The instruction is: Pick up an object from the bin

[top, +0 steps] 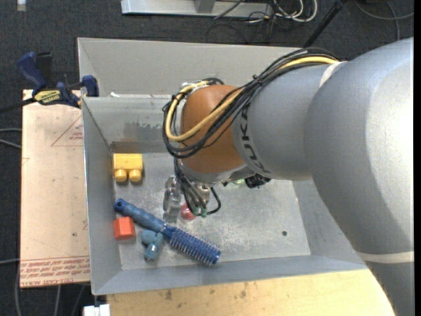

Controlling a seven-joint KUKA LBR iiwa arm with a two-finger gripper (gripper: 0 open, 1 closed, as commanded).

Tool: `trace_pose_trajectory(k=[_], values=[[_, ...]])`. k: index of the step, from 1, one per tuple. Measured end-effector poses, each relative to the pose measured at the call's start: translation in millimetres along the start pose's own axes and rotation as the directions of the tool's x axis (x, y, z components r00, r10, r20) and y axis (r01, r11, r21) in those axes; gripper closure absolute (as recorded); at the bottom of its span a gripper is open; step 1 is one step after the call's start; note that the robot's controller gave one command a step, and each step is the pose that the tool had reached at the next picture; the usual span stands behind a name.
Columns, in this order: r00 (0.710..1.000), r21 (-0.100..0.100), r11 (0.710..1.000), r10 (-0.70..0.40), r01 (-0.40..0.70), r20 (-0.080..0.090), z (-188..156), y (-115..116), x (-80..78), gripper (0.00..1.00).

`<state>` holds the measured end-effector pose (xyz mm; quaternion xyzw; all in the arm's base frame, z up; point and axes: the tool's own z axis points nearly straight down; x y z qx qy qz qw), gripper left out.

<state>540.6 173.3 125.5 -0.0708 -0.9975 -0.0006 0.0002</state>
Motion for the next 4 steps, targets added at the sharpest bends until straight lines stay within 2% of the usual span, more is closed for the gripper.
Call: trace_pose_trajectory(k=[1, 2, 3, 4], values=[[1.0, 0.0, 1.0, 0.001, -0.001, 0.0, 0.0, -0.1, 0.0, 0.0], [0.999, 0.002, 0.999, 0.037, -0.037, -0.003, 58.7, 1.3, 54.9, 0.0], [0.999, 0.0, 0.999, 0.04, -0.04, 0.002, 55.5, 0.6, 51.6, 1.0], [1.0, -0.003, 1.0, 0.002, -0.002, 0.006, -54.4, 2.5, 61.3, 1.0]])
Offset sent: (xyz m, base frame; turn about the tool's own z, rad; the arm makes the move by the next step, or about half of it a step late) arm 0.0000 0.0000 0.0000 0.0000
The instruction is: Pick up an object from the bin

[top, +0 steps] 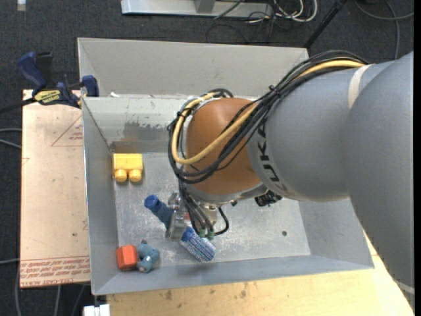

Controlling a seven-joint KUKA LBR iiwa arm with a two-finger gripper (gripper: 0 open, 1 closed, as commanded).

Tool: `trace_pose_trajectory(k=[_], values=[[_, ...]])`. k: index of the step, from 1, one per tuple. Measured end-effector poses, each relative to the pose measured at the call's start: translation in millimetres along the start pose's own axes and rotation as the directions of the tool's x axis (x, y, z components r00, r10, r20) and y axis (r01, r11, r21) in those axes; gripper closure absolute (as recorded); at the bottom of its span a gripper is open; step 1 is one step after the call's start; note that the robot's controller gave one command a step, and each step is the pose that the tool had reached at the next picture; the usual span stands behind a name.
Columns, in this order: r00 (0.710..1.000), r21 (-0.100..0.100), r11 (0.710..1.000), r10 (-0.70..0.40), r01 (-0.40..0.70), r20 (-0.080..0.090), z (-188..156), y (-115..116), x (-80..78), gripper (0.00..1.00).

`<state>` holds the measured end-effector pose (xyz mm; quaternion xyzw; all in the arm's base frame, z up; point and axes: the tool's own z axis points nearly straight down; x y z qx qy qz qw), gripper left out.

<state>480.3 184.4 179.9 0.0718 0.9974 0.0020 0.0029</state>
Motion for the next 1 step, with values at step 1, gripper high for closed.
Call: trace_pose_trajectory(k=[1], values=[[1.0, 0.0, 1.0, 0.011, -0.011, 0.001, -64.9, 7.6, -16.5, 1.0]])
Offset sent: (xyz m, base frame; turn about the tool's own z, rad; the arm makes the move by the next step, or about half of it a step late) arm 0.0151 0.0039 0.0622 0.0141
